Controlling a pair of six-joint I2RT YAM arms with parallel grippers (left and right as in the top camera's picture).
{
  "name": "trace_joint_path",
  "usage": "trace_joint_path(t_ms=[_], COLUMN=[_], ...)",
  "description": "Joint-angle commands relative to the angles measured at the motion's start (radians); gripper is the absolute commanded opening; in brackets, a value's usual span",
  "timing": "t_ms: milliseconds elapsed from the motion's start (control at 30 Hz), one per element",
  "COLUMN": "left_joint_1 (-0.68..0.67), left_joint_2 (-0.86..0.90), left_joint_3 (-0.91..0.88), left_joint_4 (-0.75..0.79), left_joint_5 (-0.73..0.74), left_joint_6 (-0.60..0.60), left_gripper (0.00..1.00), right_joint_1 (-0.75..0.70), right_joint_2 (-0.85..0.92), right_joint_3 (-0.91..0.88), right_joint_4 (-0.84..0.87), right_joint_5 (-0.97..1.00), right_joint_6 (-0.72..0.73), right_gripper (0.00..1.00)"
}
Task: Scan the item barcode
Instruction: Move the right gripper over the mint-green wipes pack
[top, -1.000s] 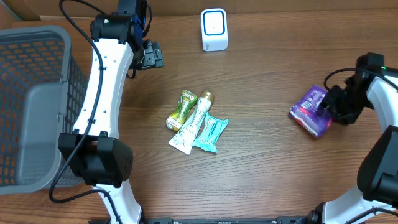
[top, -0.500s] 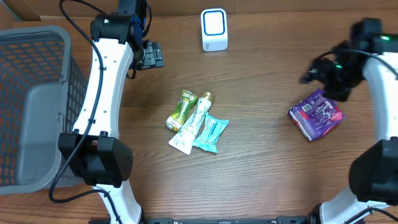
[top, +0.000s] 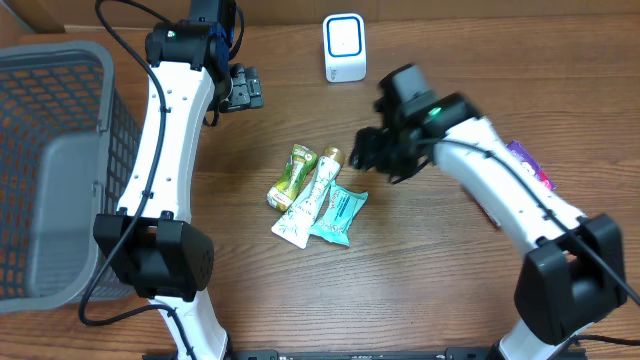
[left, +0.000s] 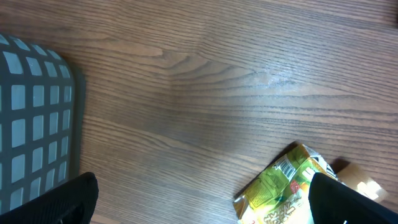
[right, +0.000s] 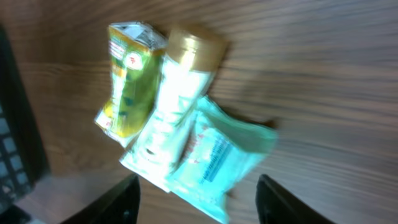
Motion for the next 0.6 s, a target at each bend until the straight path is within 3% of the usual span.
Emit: trace_joint_path(t_ms=[0, 233, 333, 567], left_joint_1=[-0.001, -0.001, -0.001, -0.002], left_joint_2=[-0.019, -0.019, -0.019, -0.019], left_joint_3=[0.016, 0.016, 0.016, 0.016], left_joint_4=[0.002, 0.002, 0.002, 0.002], left_joint_5=[-0.010, -0.010, -0.010, -0.010], left_joint_6=[0.007, 0.007, 0.007, 0.007], left_gripper=[1.00, 0.99, 1.00, 1.00], right_joint_1=[0.076, 0.157, 0.176, 0.227], right_joint_2=[-0.013, -0.011, -0.006, 0.031], right_joint_3=[-0.100, -0.266, -0.302, -0.311], right_joint_4=[0.129, 0.366, 0.424, 0.491], right_joint_5=[0.050, 0.051, 0.051, 0.052], right_joint_6=[0.236, 0.383, 0.411, 0.404], right_gripper=[0.55, 0.22, 0.17, 0.19])
